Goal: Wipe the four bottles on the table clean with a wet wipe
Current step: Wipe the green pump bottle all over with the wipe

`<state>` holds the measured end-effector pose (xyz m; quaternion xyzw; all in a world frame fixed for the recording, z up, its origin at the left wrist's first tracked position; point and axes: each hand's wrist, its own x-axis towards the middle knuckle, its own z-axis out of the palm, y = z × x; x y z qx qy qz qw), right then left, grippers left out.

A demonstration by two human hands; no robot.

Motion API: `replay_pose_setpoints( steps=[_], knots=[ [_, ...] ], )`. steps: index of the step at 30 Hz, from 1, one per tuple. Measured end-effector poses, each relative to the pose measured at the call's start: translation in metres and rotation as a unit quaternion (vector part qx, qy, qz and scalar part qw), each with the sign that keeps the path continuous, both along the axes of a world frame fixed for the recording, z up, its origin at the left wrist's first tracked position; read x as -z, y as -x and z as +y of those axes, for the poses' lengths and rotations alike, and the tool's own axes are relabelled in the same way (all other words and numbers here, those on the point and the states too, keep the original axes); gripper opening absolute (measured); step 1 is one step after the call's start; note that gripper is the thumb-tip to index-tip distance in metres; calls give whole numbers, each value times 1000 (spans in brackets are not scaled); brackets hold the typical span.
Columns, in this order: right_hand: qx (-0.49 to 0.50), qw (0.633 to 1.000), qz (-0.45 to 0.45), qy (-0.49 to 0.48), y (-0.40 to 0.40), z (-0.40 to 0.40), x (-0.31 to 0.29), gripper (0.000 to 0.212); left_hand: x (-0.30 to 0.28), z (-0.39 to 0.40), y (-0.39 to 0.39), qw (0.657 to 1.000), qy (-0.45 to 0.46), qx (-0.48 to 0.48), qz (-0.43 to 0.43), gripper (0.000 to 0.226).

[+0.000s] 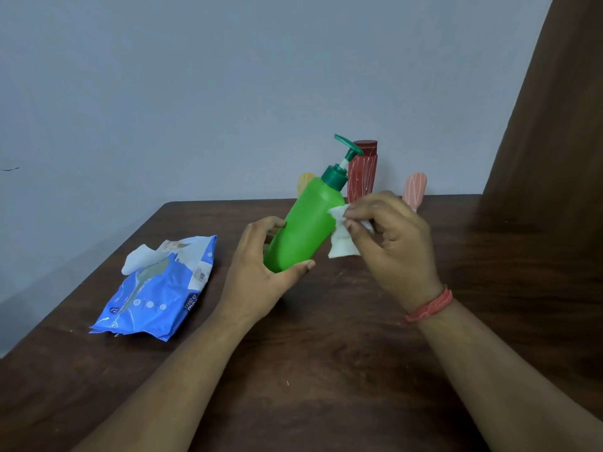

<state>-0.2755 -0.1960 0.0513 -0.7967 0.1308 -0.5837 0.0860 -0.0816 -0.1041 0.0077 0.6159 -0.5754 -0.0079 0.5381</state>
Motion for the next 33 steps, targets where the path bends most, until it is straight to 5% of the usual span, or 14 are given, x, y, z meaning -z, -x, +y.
replay_pose_setpoints(
  steps=[6,9,11,15,19,23,29,33],
  knots=[
    [29,997,-74,-19,-1,6,-2,12,-1,-2,8,999,-19,30,20,66],
    [-4,1000,2,11,-7,13,3,11,-2,-1,9,986,-23,119,117,57],
    [-32,997,58,30,-15,18,11,10,-1,0,9,965,-8,176,194,49],
    [-11,1000,23,-2,-22,21,15,12,1,-2,17,898,-6,247,364,34],
    [-67,993,93,17,-27,26,22,9,1,-4,18,827,29,261,497,69],
    [-91,978,184,25,-27,21,24,9,-2,-5,7,798,74,212,559,64],
    [-99,981,169,4,-27,26,26,12,-5,-5,3,760,87,169,621,74],
    [-90,973,199,78,-34,36,29,8,-7,-4,1,730,65,210,647,64]
  ],
)
